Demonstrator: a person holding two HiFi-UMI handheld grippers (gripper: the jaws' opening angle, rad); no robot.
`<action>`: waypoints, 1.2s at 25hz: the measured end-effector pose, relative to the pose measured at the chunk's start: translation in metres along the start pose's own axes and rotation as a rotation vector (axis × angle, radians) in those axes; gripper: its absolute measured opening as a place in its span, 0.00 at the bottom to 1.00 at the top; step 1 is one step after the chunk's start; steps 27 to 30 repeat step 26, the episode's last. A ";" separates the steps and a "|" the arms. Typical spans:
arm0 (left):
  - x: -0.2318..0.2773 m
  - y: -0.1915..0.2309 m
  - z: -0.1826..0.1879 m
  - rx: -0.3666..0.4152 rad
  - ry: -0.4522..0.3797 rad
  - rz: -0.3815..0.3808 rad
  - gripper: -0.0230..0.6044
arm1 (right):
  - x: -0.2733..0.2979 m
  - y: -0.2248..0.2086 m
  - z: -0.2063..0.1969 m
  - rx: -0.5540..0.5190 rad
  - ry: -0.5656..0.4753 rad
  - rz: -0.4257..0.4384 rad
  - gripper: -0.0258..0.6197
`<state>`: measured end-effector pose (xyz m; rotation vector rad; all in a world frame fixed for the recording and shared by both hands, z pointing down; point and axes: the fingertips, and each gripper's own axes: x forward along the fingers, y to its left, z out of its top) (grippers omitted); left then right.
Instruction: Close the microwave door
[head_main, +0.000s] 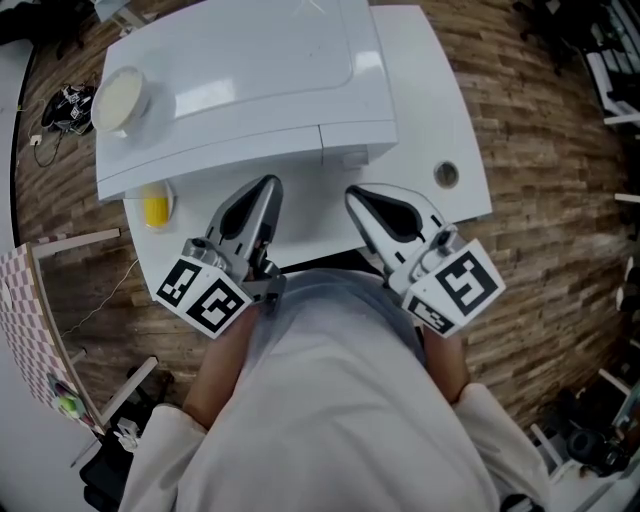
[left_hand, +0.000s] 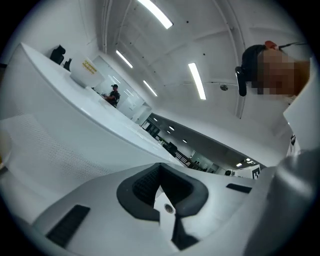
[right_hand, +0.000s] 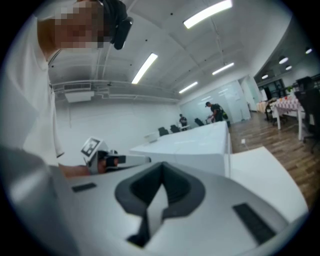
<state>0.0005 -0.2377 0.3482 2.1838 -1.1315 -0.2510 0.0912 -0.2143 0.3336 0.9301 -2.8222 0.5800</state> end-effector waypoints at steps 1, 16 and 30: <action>-0.002 -0.004 0.001 0.024 -0.004 -0.001 0.06 | -0.001 0.002 -0.001 -0.002 0.001 -0.001 0.08; -0.012 -0.027 0.003 0.204 -0.007 0.007 0.06 | -0.019 -0.004 -0.004 -0.014 0.025 -0.164 0.08; -0.014 -0.036 -0.007 0.187 0.021 -0.036 0.06 | -0.029 0.002 -0.015 0.011 0.022 -0.195 0.08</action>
